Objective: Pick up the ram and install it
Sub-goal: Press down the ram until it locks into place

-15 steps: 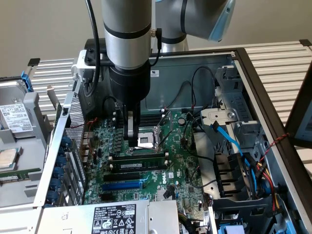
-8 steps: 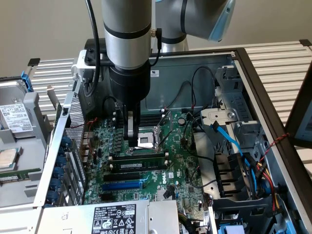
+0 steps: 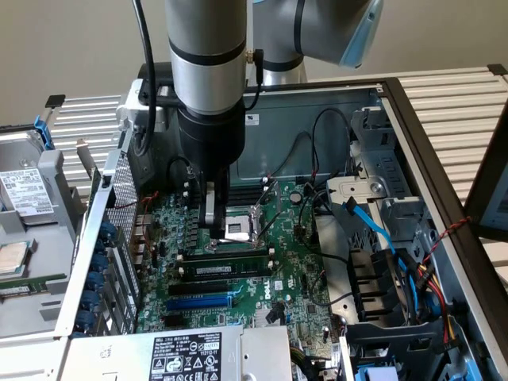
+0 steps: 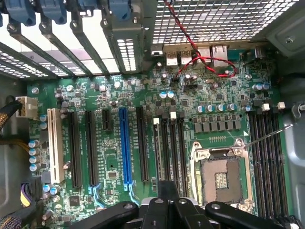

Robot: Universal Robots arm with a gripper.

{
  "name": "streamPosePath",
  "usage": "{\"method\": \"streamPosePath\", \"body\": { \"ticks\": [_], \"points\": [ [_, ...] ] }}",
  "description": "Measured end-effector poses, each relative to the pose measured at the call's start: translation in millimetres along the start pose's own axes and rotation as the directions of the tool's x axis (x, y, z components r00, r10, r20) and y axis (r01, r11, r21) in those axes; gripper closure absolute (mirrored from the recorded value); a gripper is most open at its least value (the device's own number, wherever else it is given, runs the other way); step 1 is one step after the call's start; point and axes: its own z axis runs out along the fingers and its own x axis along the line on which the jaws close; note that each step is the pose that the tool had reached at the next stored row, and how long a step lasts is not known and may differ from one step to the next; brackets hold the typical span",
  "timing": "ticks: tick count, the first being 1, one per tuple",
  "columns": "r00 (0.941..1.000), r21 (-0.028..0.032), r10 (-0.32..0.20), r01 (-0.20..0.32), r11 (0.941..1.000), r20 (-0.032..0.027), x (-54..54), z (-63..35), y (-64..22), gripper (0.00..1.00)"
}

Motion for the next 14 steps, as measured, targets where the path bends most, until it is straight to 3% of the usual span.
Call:
{"method": "streamPosePath", "body": {
  "ticks": [6,10,14],
  "points": [
    [0.9945,0.0058,0.104,-0.104,0.9945,0.0059,0.1,1.2,0.0,0.89],
    [0.9845,0.0093,0.175,-0.175,0.9845,0.0102,0.1,2.0,0.0,0.89],
    [0.9695,0.0126,0.244,-0.245,0.9695,0.0148,0.1,2.8,-0.1,0.89]
  ]
}}
